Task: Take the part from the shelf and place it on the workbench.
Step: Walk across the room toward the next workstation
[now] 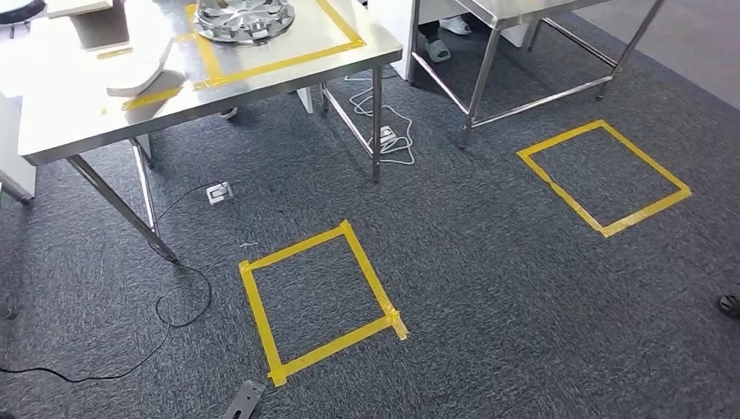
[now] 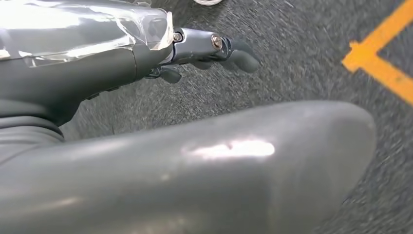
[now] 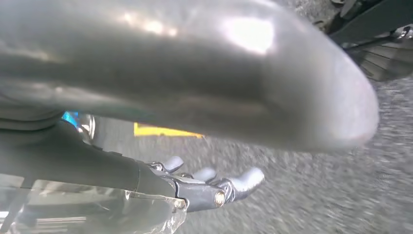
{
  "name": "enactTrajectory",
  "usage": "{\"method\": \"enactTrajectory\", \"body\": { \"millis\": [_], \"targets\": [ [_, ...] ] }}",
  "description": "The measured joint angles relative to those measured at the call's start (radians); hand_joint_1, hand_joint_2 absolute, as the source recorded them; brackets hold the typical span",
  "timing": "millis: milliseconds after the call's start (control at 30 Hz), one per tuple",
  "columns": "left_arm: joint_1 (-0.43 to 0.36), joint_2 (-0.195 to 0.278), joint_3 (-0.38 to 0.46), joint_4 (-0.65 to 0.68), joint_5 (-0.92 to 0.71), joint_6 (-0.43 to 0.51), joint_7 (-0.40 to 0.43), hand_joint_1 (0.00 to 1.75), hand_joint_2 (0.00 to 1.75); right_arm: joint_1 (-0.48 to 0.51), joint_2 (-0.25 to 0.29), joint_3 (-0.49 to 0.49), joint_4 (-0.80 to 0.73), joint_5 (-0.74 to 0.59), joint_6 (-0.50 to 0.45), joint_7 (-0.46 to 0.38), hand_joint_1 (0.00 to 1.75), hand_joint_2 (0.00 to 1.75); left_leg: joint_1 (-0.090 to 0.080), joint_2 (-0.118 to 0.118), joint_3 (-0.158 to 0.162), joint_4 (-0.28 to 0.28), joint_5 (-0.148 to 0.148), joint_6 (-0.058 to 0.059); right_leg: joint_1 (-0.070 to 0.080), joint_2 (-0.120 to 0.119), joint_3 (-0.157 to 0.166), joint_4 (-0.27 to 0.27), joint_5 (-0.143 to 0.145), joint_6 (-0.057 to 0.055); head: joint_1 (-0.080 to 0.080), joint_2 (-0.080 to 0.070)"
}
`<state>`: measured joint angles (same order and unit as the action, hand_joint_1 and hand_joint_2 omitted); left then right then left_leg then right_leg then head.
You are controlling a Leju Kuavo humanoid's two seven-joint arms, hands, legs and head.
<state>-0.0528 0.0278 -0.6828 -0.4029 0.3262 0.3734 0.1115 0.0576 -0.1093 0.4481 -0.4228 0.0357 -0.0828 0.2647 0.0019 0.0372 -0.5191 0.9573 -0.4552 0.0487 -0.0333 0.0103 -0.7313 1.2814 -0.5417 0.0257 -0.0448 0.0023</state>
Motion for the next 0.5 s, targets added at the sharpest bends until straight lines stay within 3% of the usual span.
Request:
{"method": "enactTrajectory", "body": {
  "millis": [33, 100, 133, 200, 267, 300, 367, 433, 467, 500],
  "targets": [
    [0.000, 0.002, -0.002, -0.004, -0.007, -0.002, 0.006, 0.00, 0.00, 0.000, 0.003, -0.004, 0.005, -0.006, 0.000, -0.009, 0.00, 0.00, 0.000, 0.016, -0.002, 0.002, 0.001, -0.002, -0.002, -0.004, 0.018, -0.016, 0.007, 0.010, 0.000, 0.000],
    [-0.001, 0.007, -0.007, -0.013, -0.021, -0.003, 0.017, 0.00, 0.00, -0.003, 0.009, -0.013, 0.014, -0.019, 0.000, -0.025, 0.00, 0.00, 0.002, 0.044, -0.007, 0.011, -0.002, -0.009, -0.007, -0.029, 0.107, -0.149, 0.043, 0.031, 0.001, 0.000],
    [-0.002, 0.011, -0.010, -0.017, -0.028, -0.004, 0.020, 0.00, 0.00, -0.006, 0.013, -0.017, 0.017, -0.025, 0.000, -0.030, 0.00, 0.00, 0.000, 0.056, -0.010, 0.019, -0.006, -0.016, -0.006, -0.045, 0.148, -0.213, 0.057, 0.033, 0.000, 0.000],
    [-0.009, 0.021, -0.017, -0.023, -0.042, -0.010, 0.026, 0.00, 0.00, -0.011, 0.023, -0.024, 0.025, -0.036, -0.002, -0.040, 0.00, 0.00, -0.001, 0.075, -0.016, 0.036, -0.014, -0.029, -0.001, -0.059, 0.184, -0.278, 0.066, 0.018, -0.003, 0.000],
    [-0.021, 0.032, -0.027, -0.026, -0.056, -0.031, 0.030, 0.00, 0.00, -0.011, 0.034, -0.035, 0.042, -0.050, -0.009, -0.052, 0.00, 0.00, 0.001, 0.088, -0.017, 0.042, -0.016, -0.039, 0.004, -0.043, 0.178, -0.277, 0.068, -0.003, -0.006, 0.000],
    [-0.028, 0.036, -0.032, -0.027, -0.061, -0.048, 0.031, 0.00, 0.00, -0.010, 0.038, -0.041, 0.052, -0.058, -0.015, -0.059, 0.00, 0.00, 0.004, 0.081, -0.019, 0.047, -0.021, -0.045, 0.003, -0.034, 0.175, -0.278, 0.070, -0.009, -0.007, 0.000],
    [-0.038, 0.044, -0.041, -0.026, -0.065, -0.086, 0.028, 0.00, 0.00, -0.007, 0.045, -0.050, 0.069, -0.073, -0.026, -0.070, 0.00, 0.00, 0.011, 0.034, -0.039, 0.100, -0.066, -0.055, -0.001, -0.017, 0.172, -0.278, 0.078, -0.022, -0.009, 0.000],
    [-0.042, 0.048, -0.050, -0.023, -0.065, -0.114, 0.025, 0.00, 0.00, -0.008, 0.050, -0.060, 0.083, -0.084, -0.034, -0.078, 0.00, 0.00, 0.014, -0.016, -0.087, 0.225, -0.139, -0.061, 0.000, 0.005, 0.166, -0.277, 0.084, -0.031, -0.011, 0.000],
    [-0.042, 0.049, -0.054, -0.021, -0.064, -0.121, 0.024, 0.00, 0.00, -0.009, 0.051, -0.064, 0.089, -0.087, -0.037, -0.081, 0.00, 0.00, 0.014, -0.025, -0.112, 0.285, -0.163, -0.061, 0.001, 0.018, 0.164, -0.277, 0.086, -0.032, -0.011, 0.000],
    [-0.043, 0.049, -0.057, -0.019, -0.064, -0.125, 0.024, 0.00, 0.00, -0.008, 0.053, -0.067, 0.096, -0.090, -0.039, -0.083, 0.00, 0.00, 0.014, -0.030, -0.126, 0.319, -0.168, -0.060, 0.003, 0.032, 0.163, -0.276, 0.087, -0.032, -0.011, 0.000]
  ]
}}
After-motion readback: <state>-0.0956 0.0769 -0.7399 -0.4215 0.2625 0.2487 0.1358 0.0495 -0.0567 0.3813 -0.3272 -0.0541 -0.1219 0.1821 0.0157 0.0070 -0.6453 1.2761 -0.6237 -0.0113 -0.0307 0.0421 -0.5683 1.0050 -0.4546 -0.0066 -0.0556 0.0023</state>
